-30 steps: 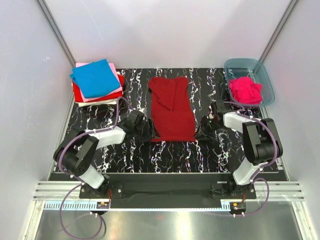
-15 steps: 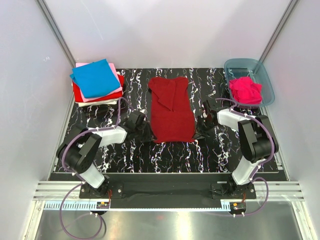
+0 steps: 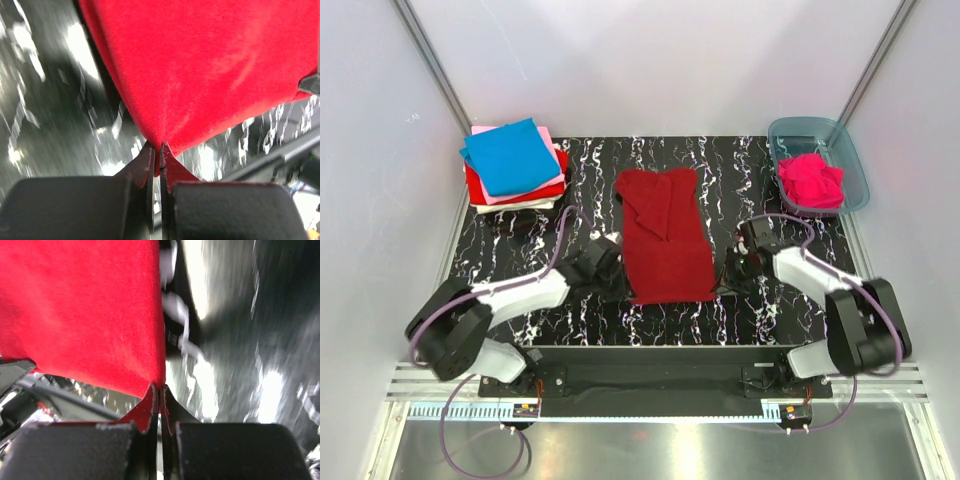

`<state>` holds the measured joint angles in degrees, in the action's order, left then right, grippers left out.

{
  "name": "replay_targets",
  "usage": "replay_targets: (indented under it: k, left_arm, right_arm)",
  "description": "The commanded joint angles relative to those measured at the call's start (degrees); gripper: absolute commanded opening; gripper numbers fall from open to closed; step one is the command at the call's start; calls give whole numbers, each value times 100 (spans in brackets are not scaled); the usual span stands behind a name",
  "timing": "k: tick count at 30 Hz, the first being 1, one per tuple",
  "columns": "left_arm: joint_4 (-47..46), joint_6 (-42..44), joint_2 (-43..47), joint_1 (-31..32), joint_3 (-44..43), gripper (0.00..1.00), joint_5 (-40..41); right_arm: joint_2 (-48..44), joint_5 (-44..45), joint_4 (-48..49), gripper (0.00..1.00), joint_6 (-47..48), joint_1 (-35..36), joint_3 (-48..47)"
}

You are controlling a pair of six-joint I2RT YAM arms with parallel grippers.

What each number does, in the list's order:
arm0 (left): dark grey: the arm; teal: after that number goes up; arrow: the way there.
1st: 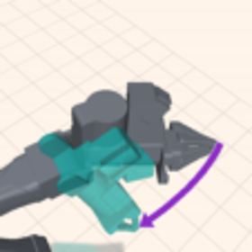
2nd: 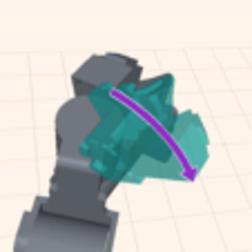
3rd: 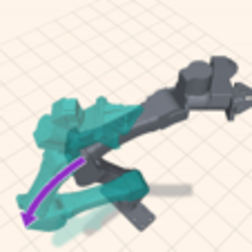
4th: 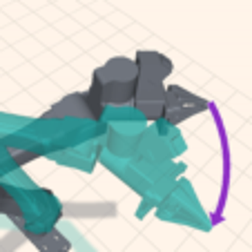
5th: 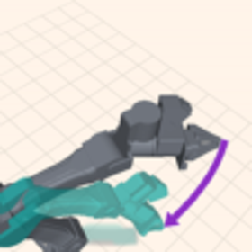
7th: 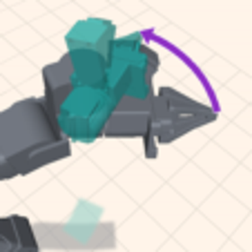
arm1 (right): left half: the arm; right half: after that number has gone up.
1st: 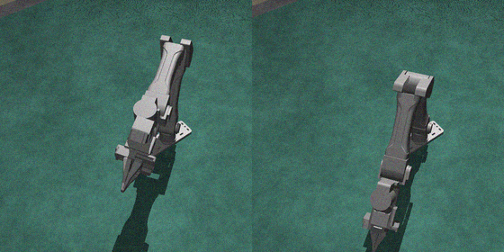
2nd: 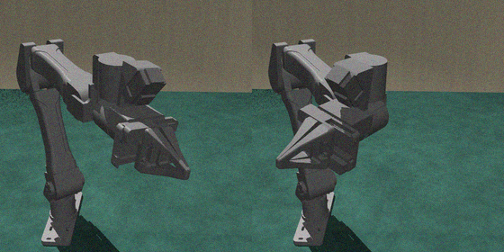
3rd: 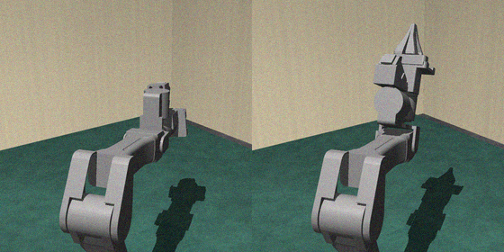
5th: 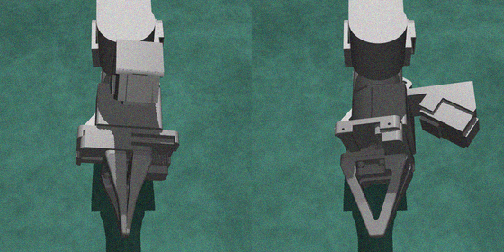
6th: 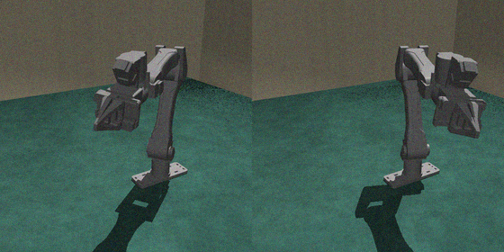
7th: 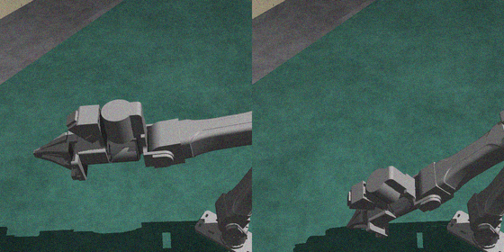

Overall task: Fold and stack the t-shirts
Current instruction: Fold the tshirt

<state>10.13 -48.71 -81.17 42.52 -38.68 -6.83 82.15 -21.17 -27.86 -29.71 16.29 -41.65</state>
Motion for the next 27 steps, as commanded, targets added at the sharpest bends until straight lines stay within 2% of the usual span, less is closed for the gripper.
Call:
replay_targets:
  k: [1, 3, 7, 12, 19, 27]
  left_arm:
    - [760, -393, 653, 449, 132, 0, 523]
    - [946, -648, 1110, 808, 229, 0, 647]
    - [1533, -1114, 1865, 1293, 334, 0, 937]
    - [2255, -1554, 2429, 1645, 124, 2, 1192]
    - [3459, -1431, 2440, 1619, -798, 9, 1859]
    - [3601, -737, 2044, 926, -1616, 9, 1668]
  right_arm:
    - [-951, -352, -149, 0, -429, 128, 385]
    - [-1392, -554, -211, 0, -807, 242, 525]
    - [-2691, -362, -771, 0, -1291, 611, 561]
    - [-3530, -318, -1309, 0, -1537, 647, 413]
    - [-3039, -63, -1556, 0, -1160, 638, -317]
    - [-2432, 297, -1653, 0, -852, 647, -1283]
